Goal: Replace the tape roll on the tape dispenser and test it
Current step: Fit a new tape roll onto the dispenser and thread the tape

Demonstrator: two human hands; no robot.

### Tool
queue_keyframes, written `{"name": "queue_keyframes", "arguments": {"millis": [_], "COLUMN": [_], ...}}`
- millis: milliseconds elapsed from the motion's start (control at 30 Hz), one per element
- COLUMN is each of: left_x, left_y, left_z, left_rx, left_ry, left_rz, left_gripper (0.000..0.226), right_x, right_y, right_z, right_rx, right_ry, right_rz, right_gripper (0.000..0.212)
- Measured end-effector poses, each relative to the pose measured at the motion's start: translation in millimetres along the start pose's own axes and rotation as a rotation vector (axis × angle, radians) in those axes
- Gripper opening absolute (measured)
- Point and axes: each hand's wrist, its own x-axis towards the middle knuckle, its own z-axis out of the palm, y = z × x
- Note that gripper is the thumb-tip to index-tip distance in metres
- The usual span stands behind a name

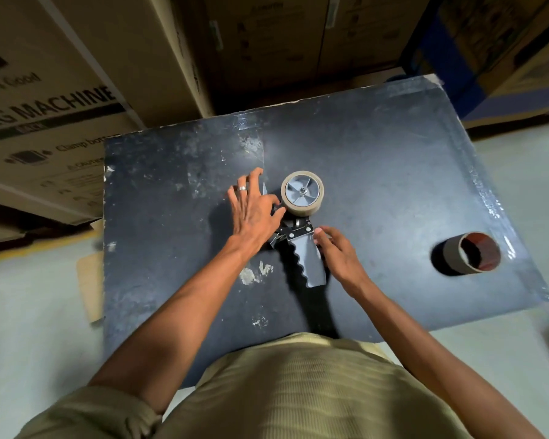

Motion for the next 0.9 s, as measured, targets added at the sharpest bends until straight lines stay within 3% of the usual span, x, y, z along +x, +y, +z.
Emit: {"name": "queue_keyframes", "arguments": {"millis": [133, 200, 333, 567, 767, 900], "left_x": [0.6, -0.7, -0.8, -4.0, -6.2, -11.4], "left_y": [4.0, 3.7, 2.3, -5.4, -11.4, -14.5], "left_z": [0.4, 0.3, 0.3, 0.2, -3.2, -5.9], "left_rx": [-0.001, -0.008, -0.015, 0.003, -0.013, 0.009], "left_ry": [-0.005, 0.001, -0.002, -0.022, -0.011, 0.003], "left_rz": [-0.018, -0.010, 0.006, 0.069, 0.065, 0.086], "left_gripper": [0.016, 0.015, 0.014, 0.016, 0.014, 0.012], "right_x": [-6.0, -8.1, -5.5, -6.3, -2.6, -0.6], "right_y": [-3.3, -1.0, 2.6, 3.3, 9.0, 8.1], "right_z": [1.5, 5.2, 13.9, 24.4, 28.5, 31.3], "right_rx": [0.268, 0.245, 0.293, 0.267, 0.229, 0.186], "right_ry": [-0.219, -0.230, -0.216, -0.100, -0.027, 0.038], "right_rz": [0.154, 0.137, 0.122, 0.101, 0.067, 0.062], "right_gripper": [0.031, 0.042, 0.049, 0.015, 0.026, 0.016]}}
